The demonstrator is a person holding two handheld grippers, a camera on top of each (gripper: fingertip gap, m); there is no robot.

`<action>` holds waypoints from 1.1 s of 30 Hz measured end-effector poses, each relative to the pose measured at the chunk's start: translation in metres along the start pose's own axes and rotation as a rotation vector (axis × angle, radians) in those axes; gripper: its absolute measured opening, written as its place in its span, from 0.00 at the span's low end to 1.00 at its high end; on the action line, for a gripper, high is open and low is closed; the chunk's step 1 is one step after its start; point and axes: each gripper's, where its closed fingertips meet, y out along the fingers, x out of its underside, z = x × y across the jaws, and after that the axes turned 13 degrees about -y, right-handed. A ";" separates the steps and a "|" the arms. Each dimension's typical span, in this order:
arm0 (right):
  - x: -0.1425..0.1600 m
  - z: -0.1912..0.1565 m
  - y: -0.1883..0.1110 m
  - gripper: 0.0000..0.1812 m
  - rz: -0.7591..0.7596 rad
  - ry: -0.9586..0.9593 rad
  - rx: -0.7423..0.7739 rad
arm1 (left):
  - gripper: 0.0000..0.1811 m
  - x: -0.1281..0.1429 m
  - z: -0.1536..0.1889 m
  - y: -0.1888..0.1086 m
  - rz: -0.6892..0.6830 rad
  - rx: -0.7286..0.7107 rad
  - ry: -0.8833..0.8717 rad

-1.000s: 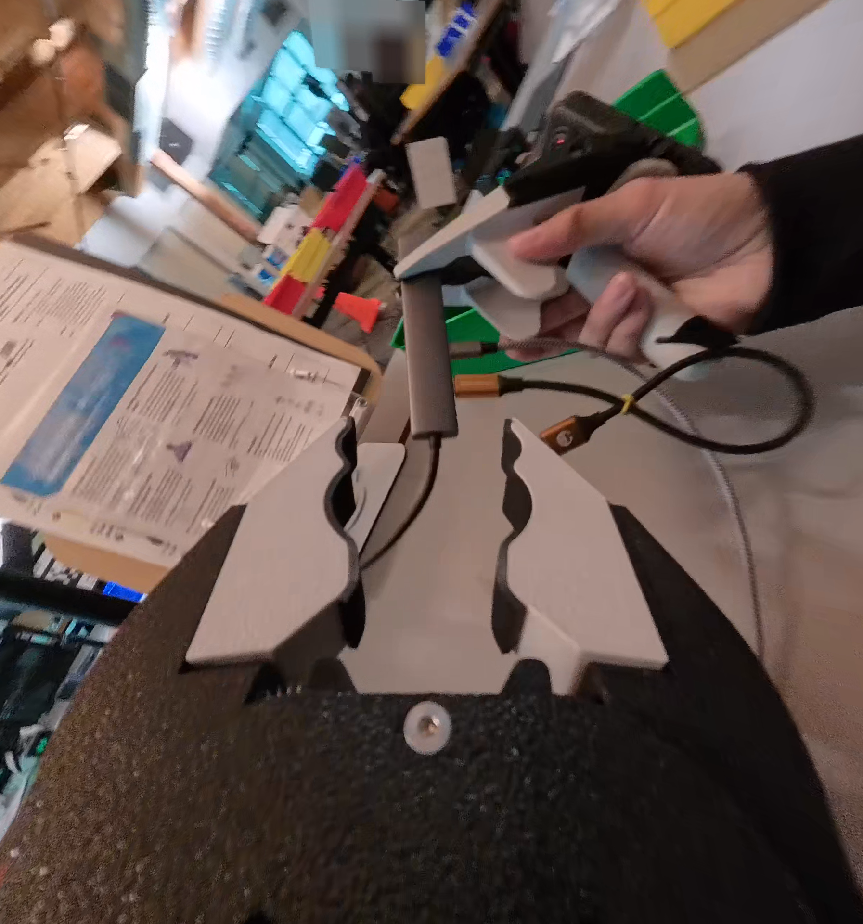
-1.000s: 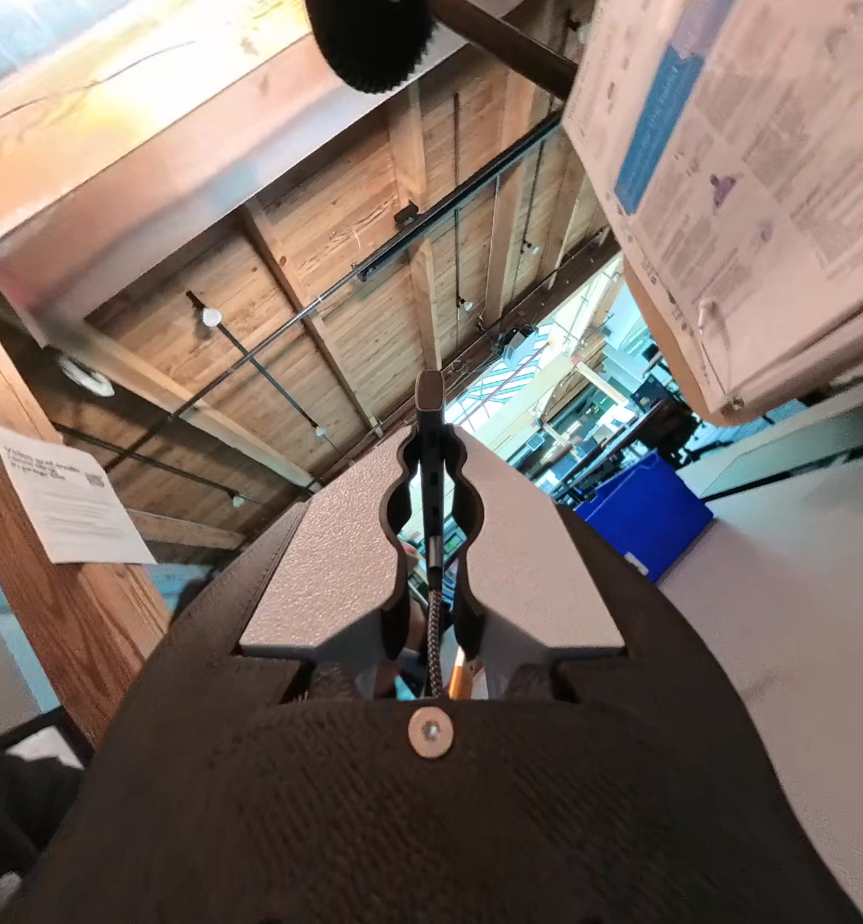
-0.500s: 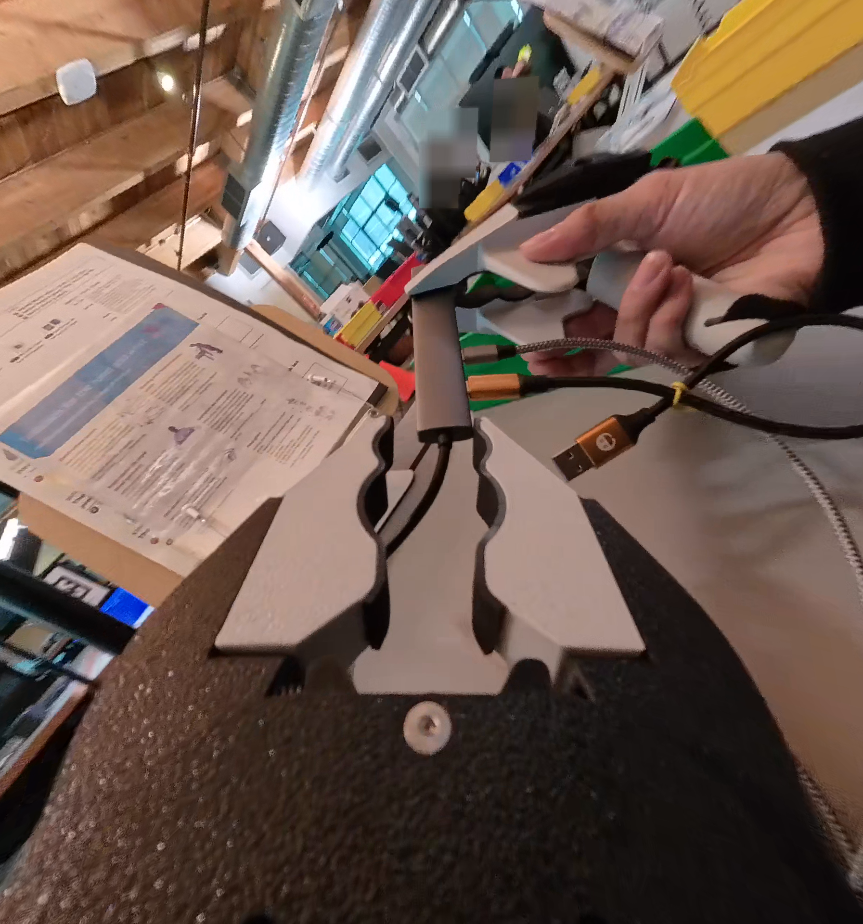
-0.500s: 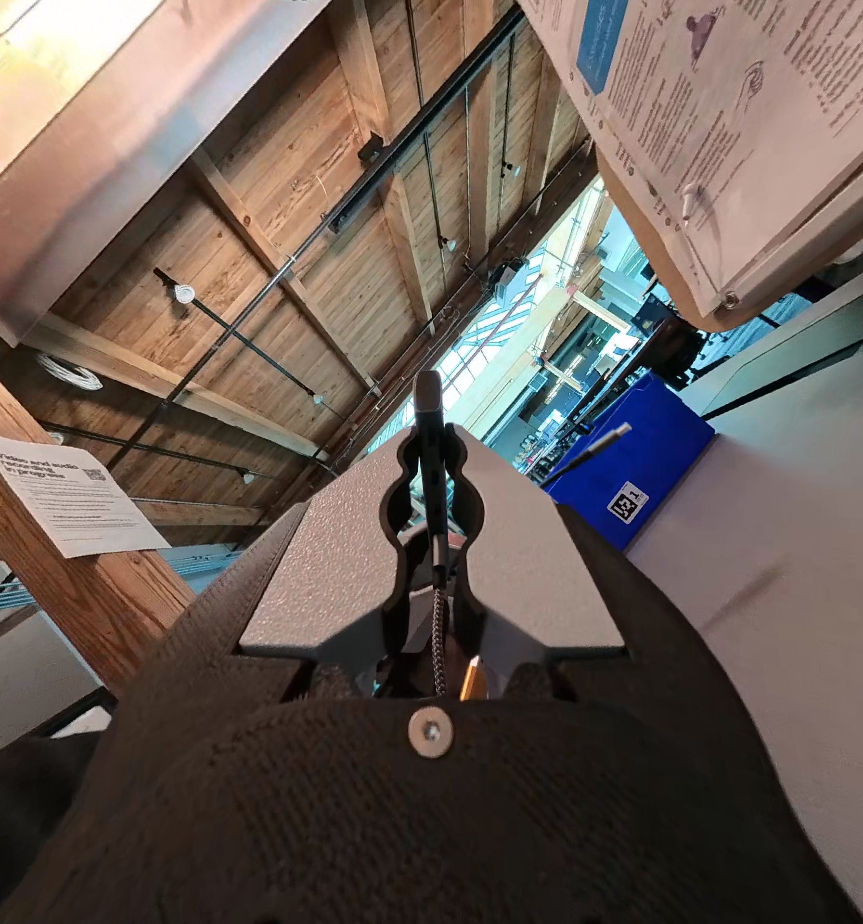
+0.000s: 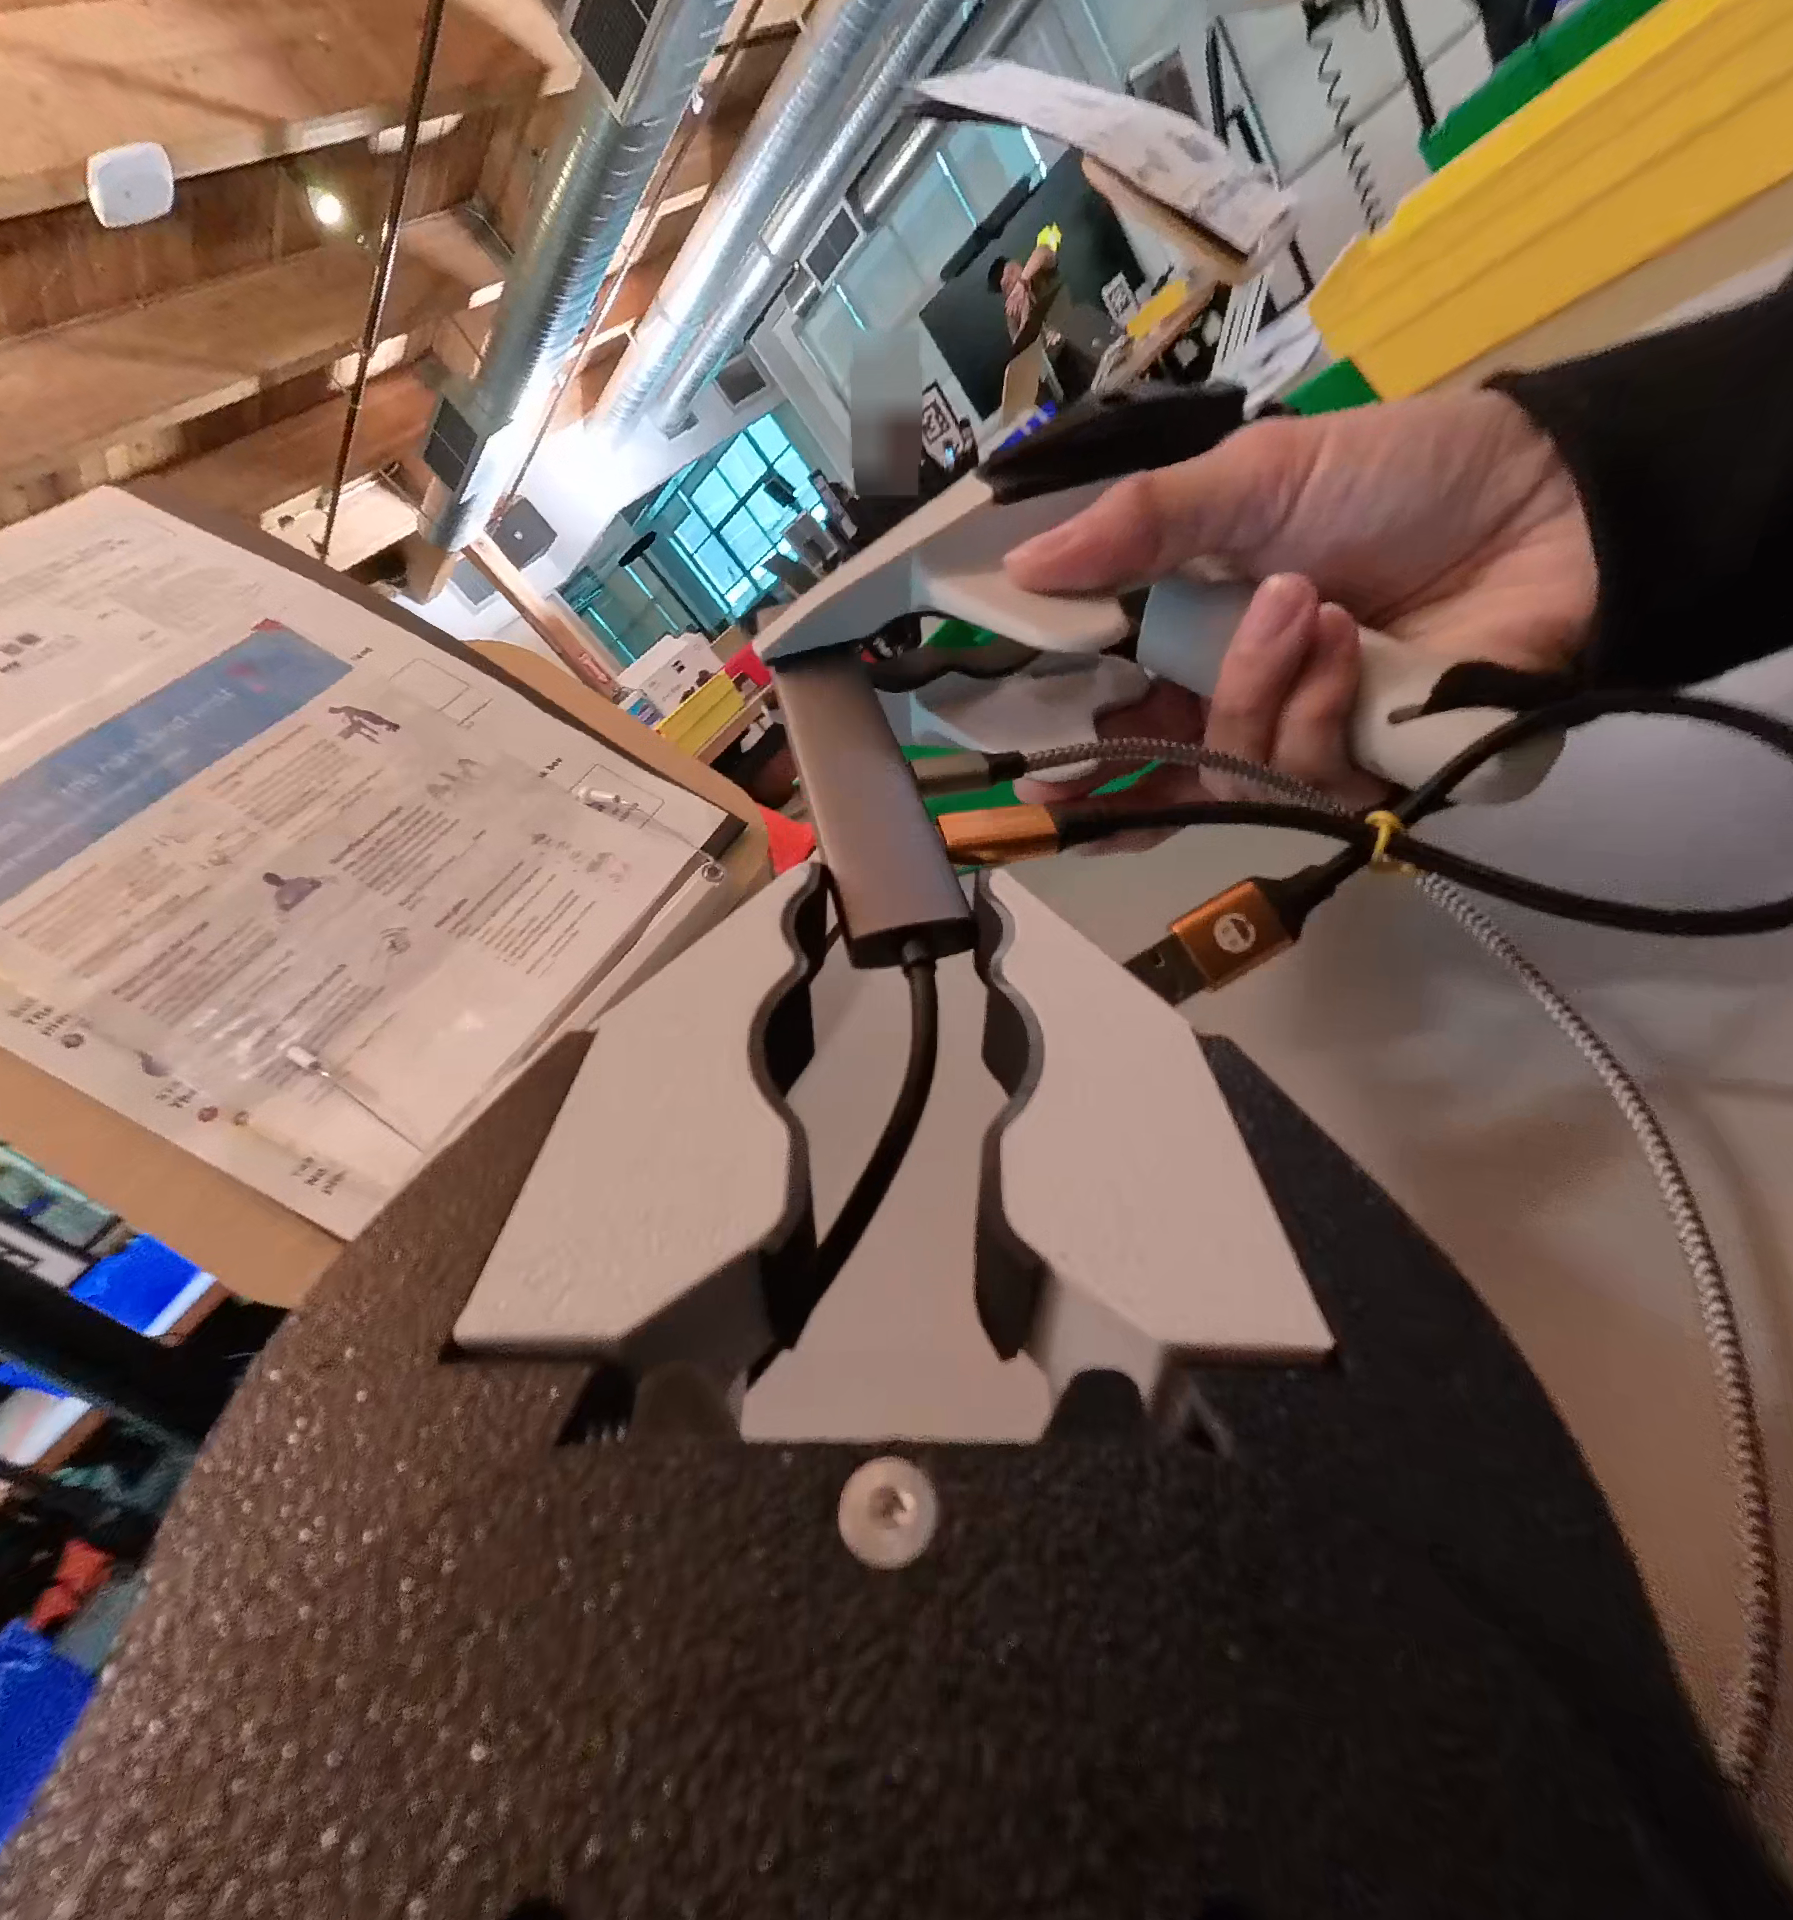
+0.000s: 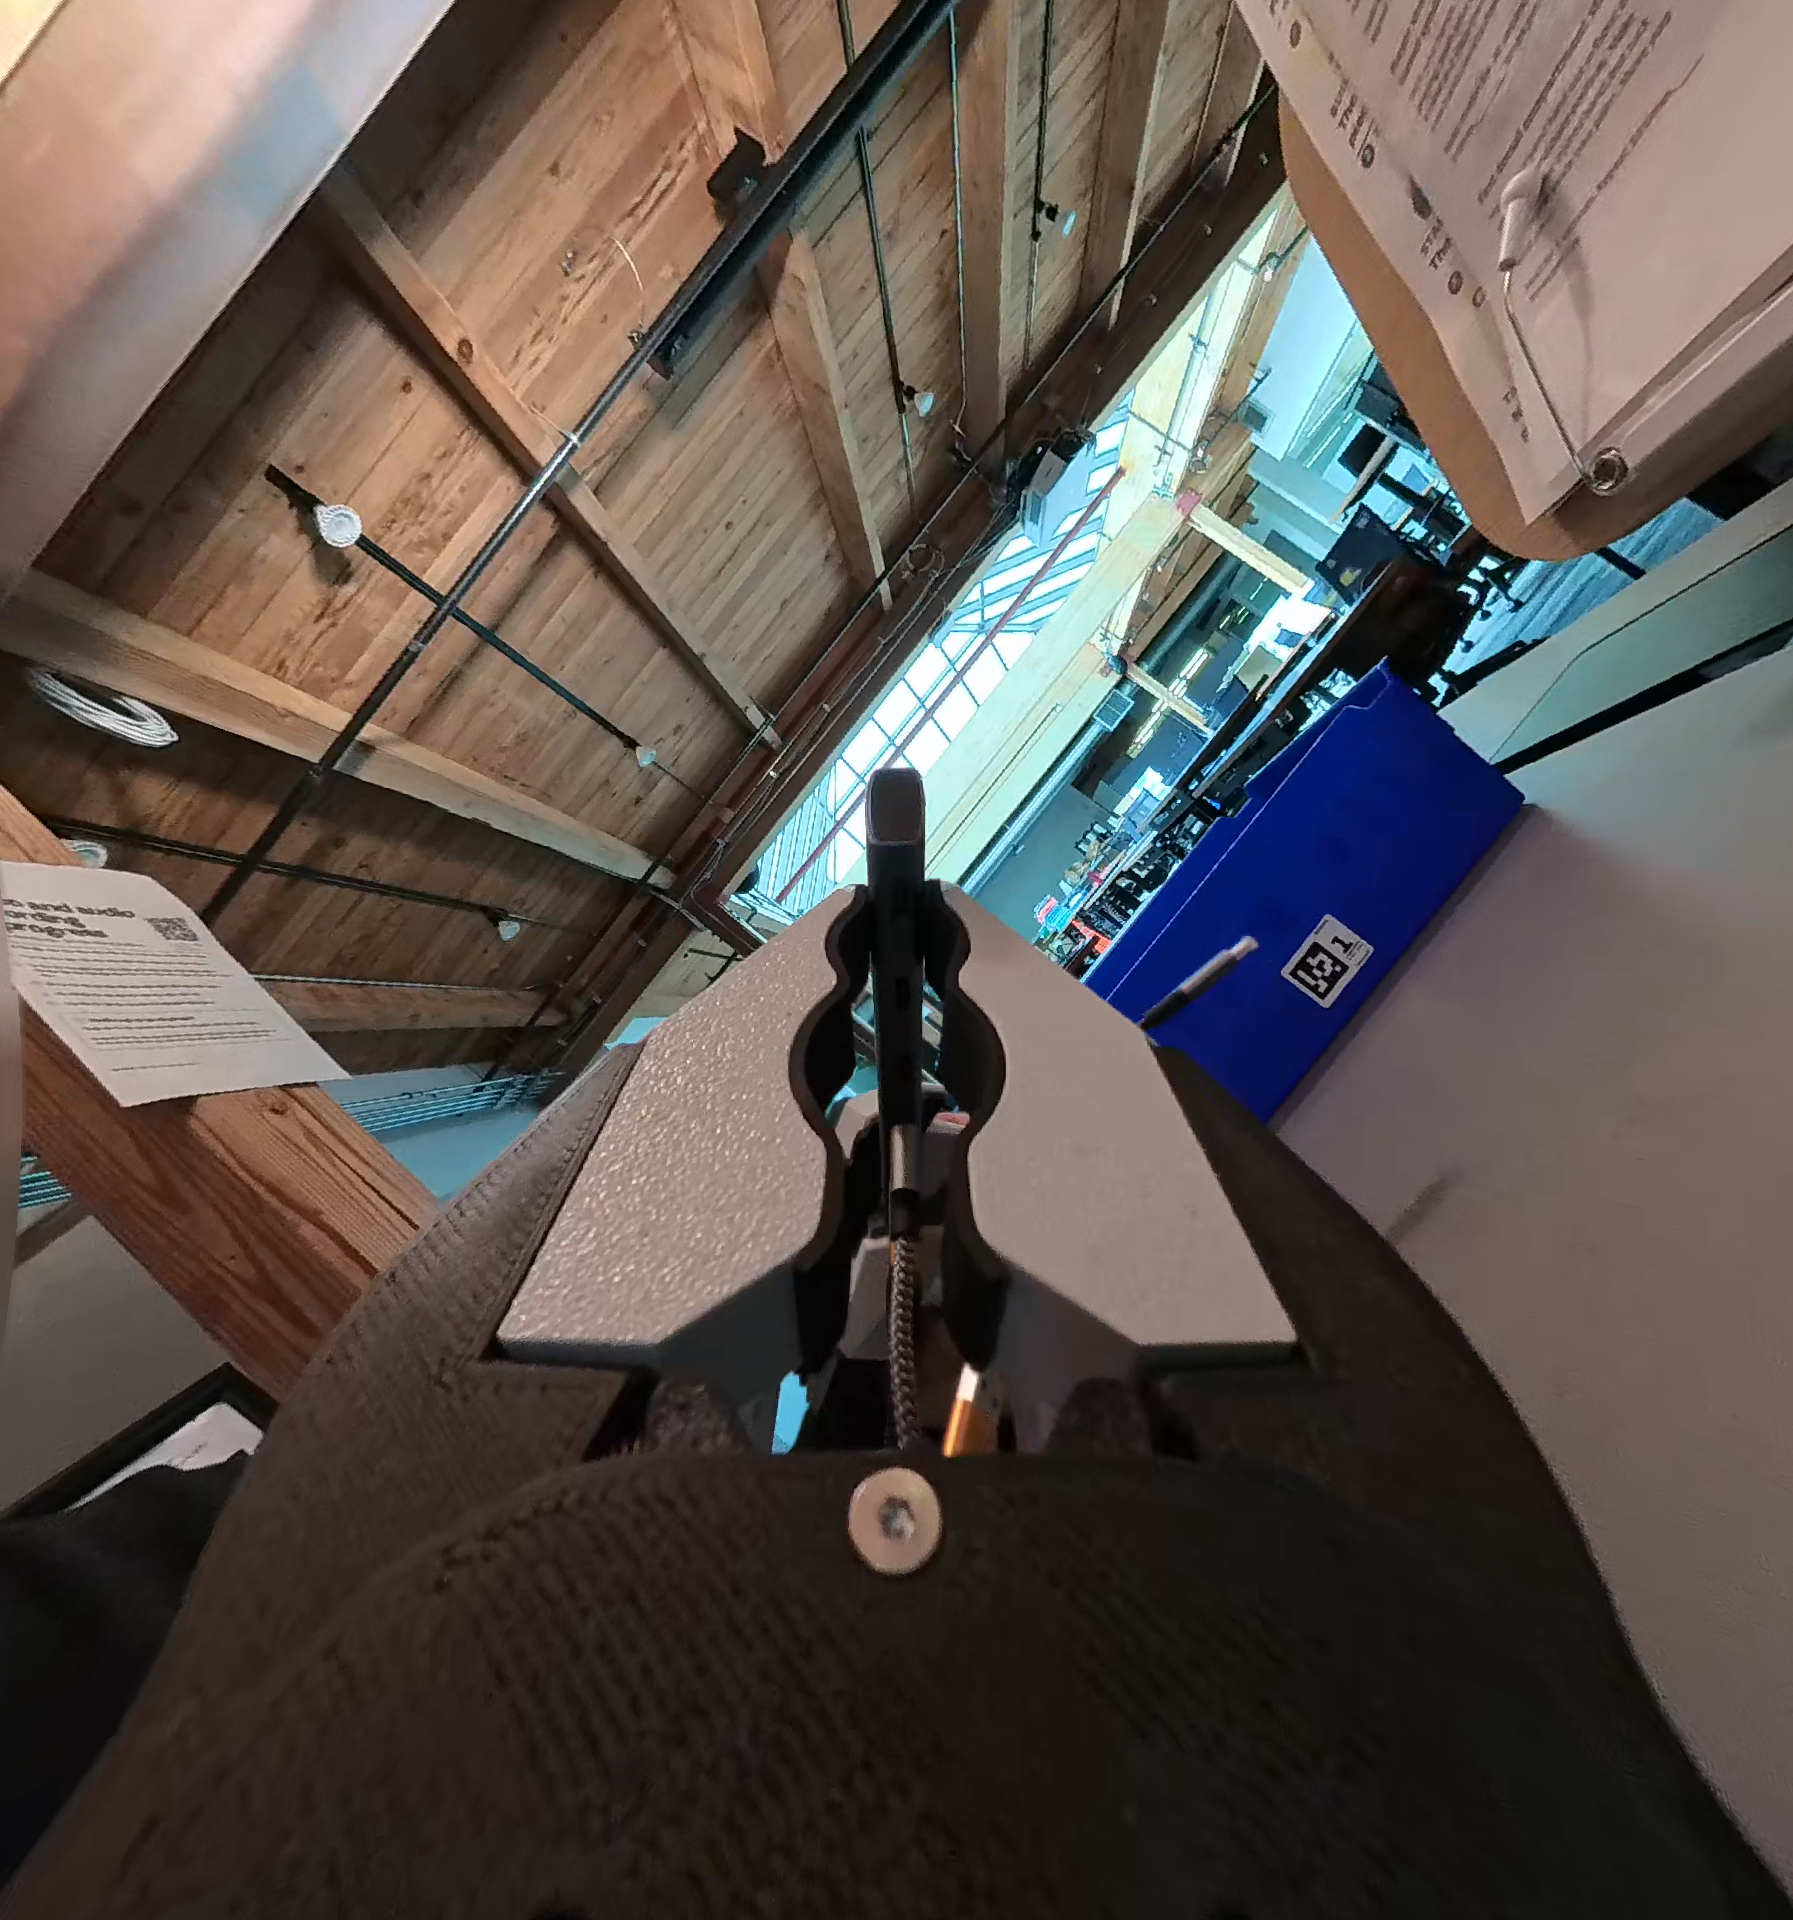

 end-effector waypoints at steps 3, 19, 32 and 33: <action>0.000 -0.004 0.001 0.04 0.008 0.013 -0.023 | 0.13 -0.007 -0.001 -0.003 0.035 0.015 -0.076; 0.016 -0.016 0.009 0.42 -0.204 -0.954 0.186 | 0.12 0.023 -0.062 -0.015 -0.110 -0.260 -0.404; 0.072 0.028 0.013 0.13 -0.465 -1.297 0.290 | 0.12 0.041 -0.046 0.001 -0.163 -0.235 -0.418; 0.070 0.030 0.012 0.10 -0.457 -1.289 0.304 | 0.12 0.041 -0.045 0.001 -0.164 -0.232 -0.421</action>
